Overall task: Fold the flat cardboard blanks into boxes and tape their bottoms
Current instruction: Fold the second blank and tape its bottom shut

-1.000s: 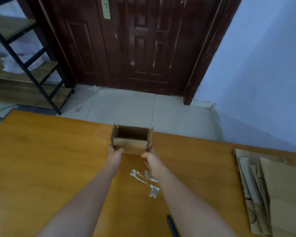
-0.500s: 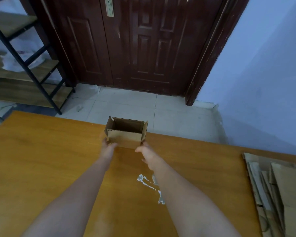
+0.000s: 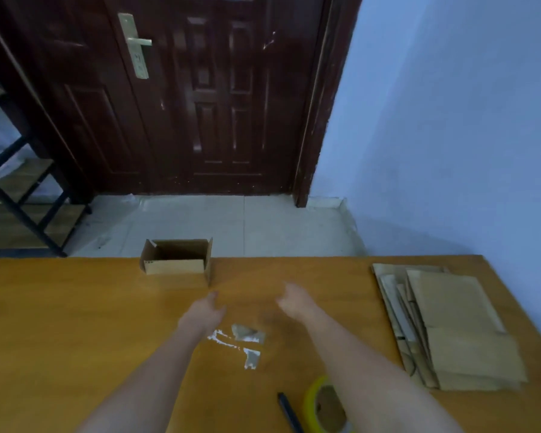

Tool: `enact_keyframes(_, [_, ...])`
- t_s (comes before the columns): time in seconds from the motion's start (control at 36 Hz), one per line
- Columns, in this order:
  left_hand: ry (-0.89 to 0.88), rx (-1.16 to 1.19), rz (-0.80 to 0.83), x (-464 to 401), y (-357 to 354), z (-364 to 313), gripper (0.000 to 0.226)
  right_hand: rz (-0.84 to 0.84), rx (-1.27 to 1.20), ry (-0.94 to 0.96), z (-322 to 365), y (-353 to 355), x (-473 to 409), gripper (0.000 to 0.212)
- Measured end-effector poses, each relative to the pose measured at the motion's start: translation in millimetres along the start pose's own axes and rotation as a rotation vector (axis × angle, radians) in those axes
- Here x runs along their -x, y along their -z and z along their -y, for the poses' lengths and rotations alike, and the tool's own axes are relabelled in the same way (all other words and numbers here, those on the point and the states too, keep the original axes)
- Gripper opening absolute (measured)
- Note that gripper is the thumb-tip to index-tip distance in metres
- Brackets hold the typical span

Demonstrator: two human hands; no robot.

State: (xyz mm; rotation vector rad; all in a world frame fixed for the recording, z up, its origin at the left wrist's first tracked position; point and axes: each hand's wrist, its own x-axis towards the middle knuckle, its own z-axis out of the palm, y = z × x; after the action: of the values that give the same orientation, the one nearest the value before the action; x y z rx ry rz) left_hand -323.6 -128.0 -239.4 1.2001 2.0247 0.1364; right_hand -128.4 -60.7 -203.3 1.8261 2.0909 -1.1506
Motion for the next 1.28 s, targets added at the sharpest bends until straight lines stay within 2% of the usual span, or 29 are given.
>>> enact_keyframes(0.08, [-0.105,-0.147,-0.014,11,1,-50,0.06,-0.03,0.148,-0.007,-38,30,17,0.053])
enact_keyframes(0.17, [-0.209,-0.301,-0.029,23,0,-102,0.058,-0.091,0.241,-0.003,-72,61,31,0.048])
enact_keyframes(0.39, [-0.502,-0.602,-0.1,66,-24,-234,0.058,-0.218,0.309,-0.052,-151,134,71,0.048])
enact_keyframes(0.53, [-0.592,-0.681,-0.092,81,-59,-289,0.06,-0.283,0.28,-0.087,-204,155,93,0.048])
enact_keyframes(0.64, [-0.645,-0.739,-0.061,93,-98,-323,0.06,-0.285,0.321,-0.156,-255,166,110,0.052])
enact_keyframes(0.72, [-0.651,-0.761,-0.001,95,-129,-340,0.06,-0.28,0.265,-0.218,-290,169,116,0.051])
enact_keyframes(0.86, [-0.553,-0.654,0.145,95,-180,-358,0.06,-0.249,0.171,-0.306,-340,175,118,0.058])
enact_keyframes(0.97, [-0.369,-0.379,0.283,81,-224,-355,0.066,-0.208,0.032,-0.379,-369,170,115,0.068])
enact_keyframes(1.08, [-0.229,-0.033,0.327,53,-266,-346,0.062,-0.196,-0.155,-0.401,-391,163,107,0.075])
enact_keyframes(1.17, [-0.092,0.224,0.353,72,-262,-361,0.046,-0.234,-0.26,-0.378,-403,159,100,0.075])
enact_keyframes(1.28, [0.053,0.37,0.317,76,-253,-373,0.045,-0.304,-0.335,-0.347,-408,159,92,0.064])
